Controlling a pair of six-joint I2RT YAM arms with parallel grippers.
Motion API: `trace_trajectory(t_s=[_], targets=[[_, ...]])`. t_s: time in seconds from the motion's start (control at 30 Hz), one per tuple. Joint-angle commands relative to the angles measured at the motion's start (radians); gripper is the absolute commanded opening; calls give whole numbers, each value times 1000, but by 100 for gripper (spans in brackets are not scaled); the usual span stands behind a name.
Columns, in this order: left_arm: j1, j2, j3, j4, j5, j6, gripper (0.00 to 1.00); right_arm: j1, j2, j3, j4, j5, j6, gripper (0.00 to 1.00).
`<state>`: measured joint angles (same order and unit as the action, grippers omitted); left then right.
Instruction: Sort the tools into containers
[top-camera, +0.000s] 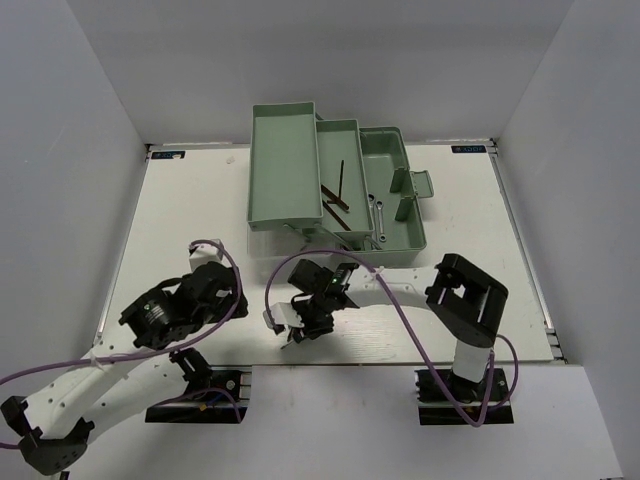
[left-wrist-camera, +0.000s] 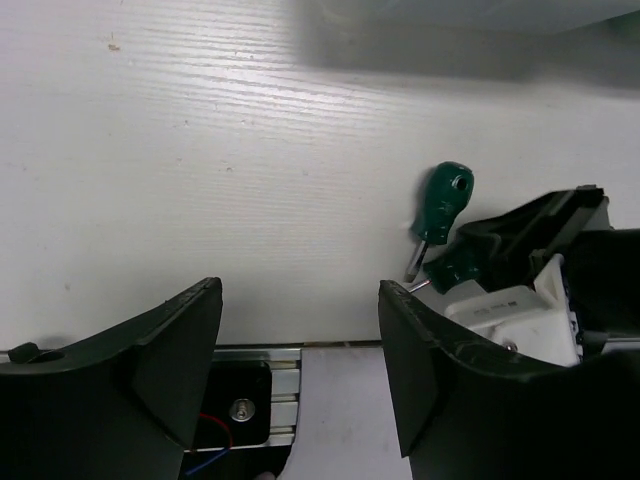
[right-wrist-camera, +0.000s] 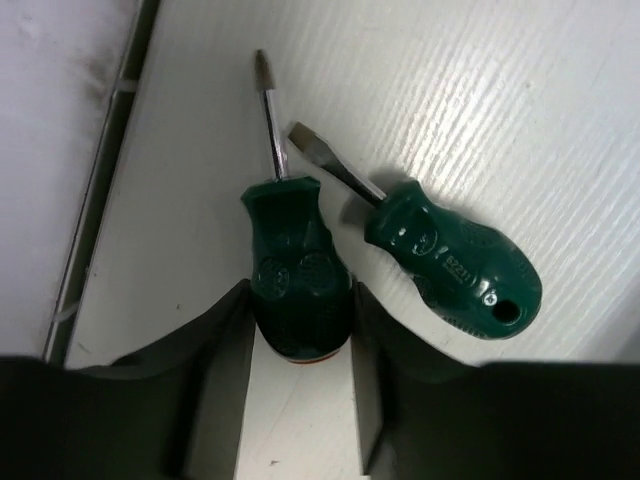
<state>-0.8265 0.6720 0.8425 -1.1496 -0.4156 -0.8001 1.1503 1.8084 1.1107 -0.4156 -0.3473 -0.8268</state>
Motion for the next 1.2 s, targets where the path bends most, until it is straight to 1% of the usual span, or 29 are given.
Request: trace_trajectory(t_s=[0.0,0.07,0.1,0.17,0.2,0.27,0.33,0.37,0.4,0.43,0.47,0.5,0.57,0.6,0.67,0.7,0.73,0.77,0.8,0.83,0.87,0.9,0.93,0.97,1.0,1.07,1.1,1.13,1.17], targets=[[6,23,21,-10,-29,-36,74,9,-27,-22,8,7,12,34],[6,38,-6,22,-3,-36,74,8,-52,-15,-15,-2,11,21],[6,47,-16,48,6,-36,74,6,-70,-8,-61,-21,9,10],[6,81,-46,76,29,-59,74,2,-106,-5,-94,-44,-6,0],[6,81,-57,91,49,-71,74,-1,-131,-6,-153,-48,-23,0],[6,68,-115,189,80,-80,74,-11,-173,-18,-239,-85,-116,0],[6,48,-187,302,106,-80,74,-26,-236,-25,-363,-114,-158,0],[6,47,-212,338,125,-80,73,-30,-248,-20,-391,-120,-216,0],[6,47,-232,367,126,-80,73,-37,-294,-20,-406,-116,-216,0],[6,47,-262,434,135,-80,70,-50,-306,0,-466,-87,-221,0],[6,67,-275,464,150,-80,63,-60,-317,12,-486,-79,-219,0],[6,84,-284,494,176,-80,60,-67,-357,61,-495,-55,-209,0],[6,136,-307,594,204,-57,55,-96,-382,109,-528,-30,-175,0],[6,153,-307,631,230,-57,53,-112,-394,186,-532,-18,-138,0],[6,196,-332,724,265,-28,53,-130,-396,239,-505,10,-77,0],[6,208,-332,763,265,-28,53,-136,-390,300,-432,65,4,0],[-3,222,-332,763,265,-16,56,-141,-382,322,-431,65,30,0],[-3,234,-332,802,290,10,59,-161,-374,368,-348,153,57,0],[-3,259,-341,815,290,10,64,-161,-353,417,-318,183,119,0],[-3,270,-341,824,302,22,66,-169,-322,440,-292,204,132,0],[-3,281,-341,838,320,36,68,-175,-301,501,-223,294,141,0],[-3,291,-341,849,321,50,72,-185,-259,530,-204,315,150,0],[-3,300,-341,840,321,64,73,-185,-233,632,-189,341,153,0],[-14,301,-341,840,321,74,74,-192,-175,656,-136,417,158,0],[-14,301,-341,812,321,85,76,-195,-158,676,-111,462,160,0],[-14,270,-341,798,298,97,80,-205,-126,744,-43,504,214,0],[-14,259,-341,779,298,107,81,-210,-74,759,-1,572,235,0],[-14,259,-341,768,287,107,83,-221,-51,782,61,600,259,0],[-14,249,-341,754,278,116,83,-225,6,788,95,628,261,0]])
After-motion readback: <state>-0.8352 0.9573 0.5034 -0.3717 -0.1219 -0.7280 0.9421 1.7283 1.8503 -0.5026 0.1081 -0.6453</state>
